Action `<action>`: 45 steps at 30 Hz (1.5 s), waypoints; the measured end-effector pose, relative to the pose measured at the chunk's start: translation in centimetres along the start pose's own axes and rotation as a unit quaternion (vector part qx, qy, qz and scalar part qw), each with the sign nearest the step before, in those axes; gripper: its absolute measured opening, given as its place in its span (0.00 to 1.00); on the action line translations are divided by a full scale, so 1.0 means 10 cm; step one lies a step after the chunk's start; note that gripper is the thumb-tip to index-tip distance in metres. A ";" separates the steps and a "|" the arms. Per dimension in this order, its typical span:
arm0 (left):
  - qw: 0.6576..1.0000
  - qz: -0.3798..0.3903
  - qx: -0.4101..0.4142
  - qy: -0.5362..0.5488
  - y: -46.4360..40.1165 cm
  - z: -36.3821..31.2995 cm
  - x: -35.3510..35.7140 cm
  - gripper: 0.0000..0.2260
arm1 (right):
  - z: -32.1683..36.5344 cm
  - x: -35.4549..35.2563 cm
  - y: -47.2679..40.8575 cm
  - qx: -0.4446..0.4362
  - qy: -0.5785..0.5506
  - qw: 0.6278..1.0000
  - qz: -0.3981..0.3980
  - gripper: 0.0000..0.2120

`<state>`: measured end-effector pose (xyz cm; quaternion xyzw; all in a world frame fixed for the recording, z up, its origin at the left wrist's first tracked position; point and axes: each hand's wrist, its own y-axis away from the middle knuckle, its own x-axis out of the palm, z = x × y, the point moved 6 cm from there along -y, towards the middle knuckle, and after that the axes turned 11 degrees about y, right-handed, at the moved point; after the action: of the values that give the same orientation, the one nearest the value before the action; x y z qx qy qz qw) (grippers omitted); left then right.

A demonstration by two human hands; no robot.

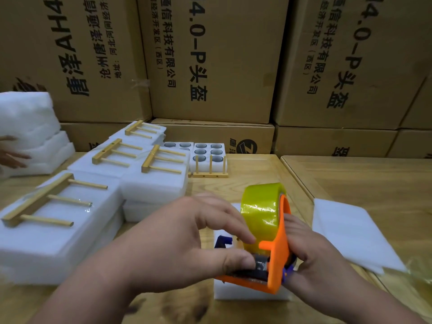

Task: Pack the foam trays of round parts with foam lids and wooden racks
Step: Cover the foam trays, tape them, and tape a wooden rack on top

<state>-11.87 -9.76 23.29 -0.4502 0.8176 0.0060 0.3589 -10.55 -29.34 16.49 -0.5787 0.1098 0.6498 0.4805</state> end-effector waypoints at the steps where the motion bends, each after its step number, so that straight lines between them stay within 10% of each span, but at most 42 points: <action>1: 1.000 0.006 0.000 0.005 0.00 0.00 0.00 0.12 | 0.00 0.00 0.00 -0.004 0.002 1.000 0.000 0.20; 20: 0.989 -0.144 -0.016 -0.022 0.01 0.17 -0.09 0.04 | -0.16 0.10 0.00 0.027 -0.004 0.998 0.055 0.21; 33: 0.932 -0.256 0.151 -0.209 0.01 -0.10 -0.12 0.10 | -0.46 -0.08 -0.14 0.022 0.007 0.999 0.030 0.18; 39: 0.888 -0.406 0.157 -0.147 0.22 -0.14 -0.53 0.03 | -0.75 -0.33 -0.06 0.045 0.071 0.996 -0.007 0.13; 45: 0.876 -0.464 -0.064 0.114 0.23 0.62 -0.53 0.07 | -0.89 -0.63 -0.12 0.076 0.075 0.990 0.093 0.11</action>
<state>-8.19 -2.41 21.10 -0.7974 0.5480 -0.1609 0.1949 -4.67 -38.09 19.69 -0.5744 0.2482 0.6365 0.4510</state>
